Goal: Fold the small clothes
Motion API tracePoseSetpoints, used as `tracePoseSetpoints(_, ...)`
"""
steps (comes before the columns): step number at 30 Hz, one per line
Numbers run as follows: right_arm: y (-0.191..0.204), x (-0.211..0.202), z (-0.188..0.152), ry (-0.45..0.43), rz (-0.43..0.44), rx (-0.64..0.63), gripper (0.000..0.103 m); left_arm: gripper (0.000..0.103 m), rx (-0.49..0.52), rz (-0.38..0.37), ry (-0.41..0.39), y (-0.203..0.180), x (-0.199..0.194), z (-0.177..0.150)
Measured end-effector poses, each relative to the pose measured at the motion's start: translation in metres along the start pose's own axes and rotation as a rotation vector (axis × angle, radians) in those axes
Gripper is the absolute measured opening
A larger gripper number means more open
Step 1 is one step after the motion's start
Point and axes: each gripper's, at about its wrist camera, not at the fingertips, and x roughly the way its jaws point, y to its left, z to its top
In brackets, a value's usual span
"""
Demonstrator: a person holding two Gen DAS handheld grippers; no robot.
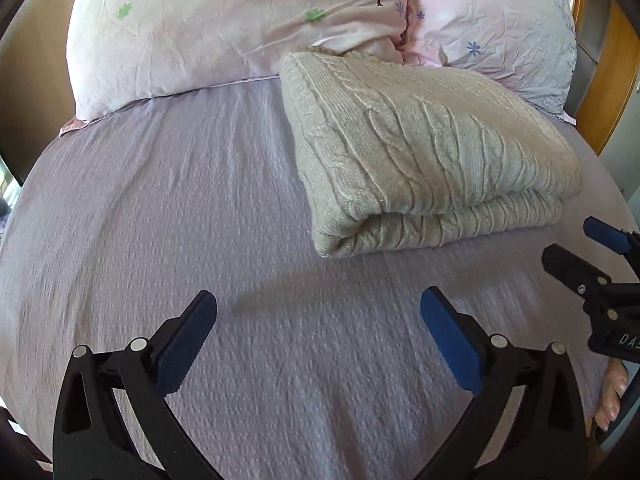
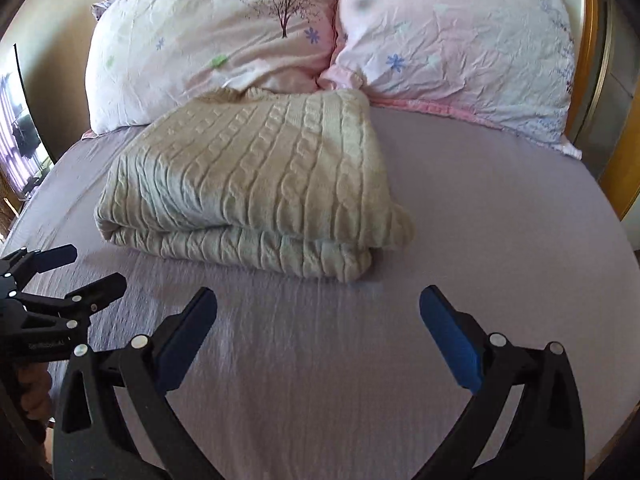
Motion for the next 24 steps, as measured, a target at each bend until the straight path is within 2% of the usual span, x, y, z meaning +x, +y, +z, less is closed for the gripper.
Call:
tracePoseSetpoints(5, 0.010, 0.015, -0.003, 0.056, -0.063, -0.014, 0.101, 0.102, 0.002, 0.032, -0.022, -0.003, 0.002, -0.004)
tracePoseSetpoints(24, 0.010, 0.015, -0.005, 0.053, -0.070, -0.007, 0.101, 0.102, -0.019, 0.055, -0.029, -0.001, 0.003, -0.003)
